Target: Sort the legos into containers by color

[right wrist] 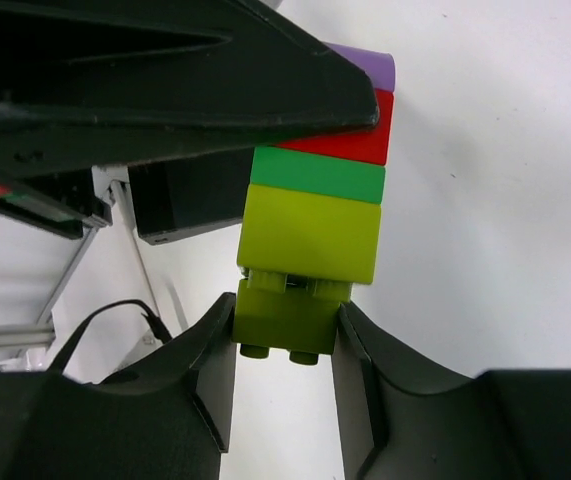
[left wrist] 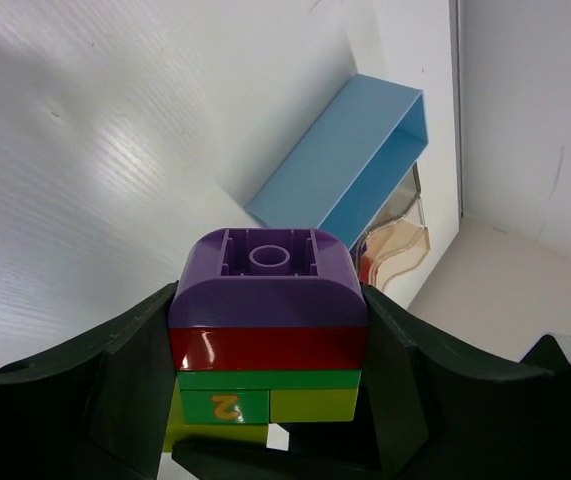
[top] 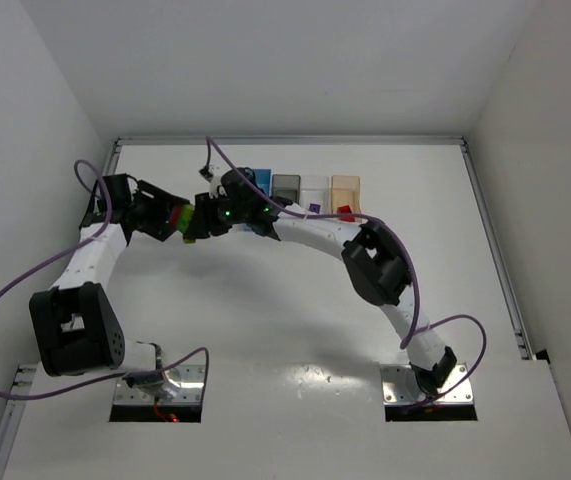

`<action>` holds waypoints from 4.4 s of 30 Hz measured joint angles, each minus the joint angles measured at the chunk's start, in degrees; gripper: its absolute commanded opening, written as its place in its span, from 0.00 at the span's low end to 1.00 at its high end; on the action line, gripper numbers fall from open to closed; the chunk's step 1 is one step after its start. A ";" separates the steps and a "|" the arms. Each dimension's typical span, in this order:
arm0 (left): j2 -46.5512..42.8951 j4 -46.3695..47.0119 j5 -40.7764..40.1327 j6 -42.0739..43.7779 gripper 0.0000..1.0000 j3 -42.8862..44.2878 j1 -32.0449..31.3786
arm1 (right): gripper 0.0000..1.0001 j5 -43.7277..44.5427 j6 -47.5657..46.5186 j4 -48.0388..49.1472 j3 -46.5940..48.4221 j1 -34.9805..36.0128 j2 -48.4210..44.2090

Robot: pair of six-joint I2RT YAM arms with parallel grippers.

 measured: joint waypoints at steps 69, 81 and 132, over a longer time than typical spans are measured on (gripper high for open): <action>-2.56 1.36 -1.20 3.13 0.00 -1.84 1.42 | 0.78 -6.03 -2.60 0.92 -0.76 -6.80 -4.07; -2.56 1.73 -1.20 3.13 0.00 -1.88 -0.92 | 0.81 -8.35 -1.14 2.05 3.15 -4.37 -0.26; -0.98 2.60 -4.74 4.59 0.00 1.70 0.02 | 0.00 -15.19 2.49 9.75 -7.65 -5.14 -4.28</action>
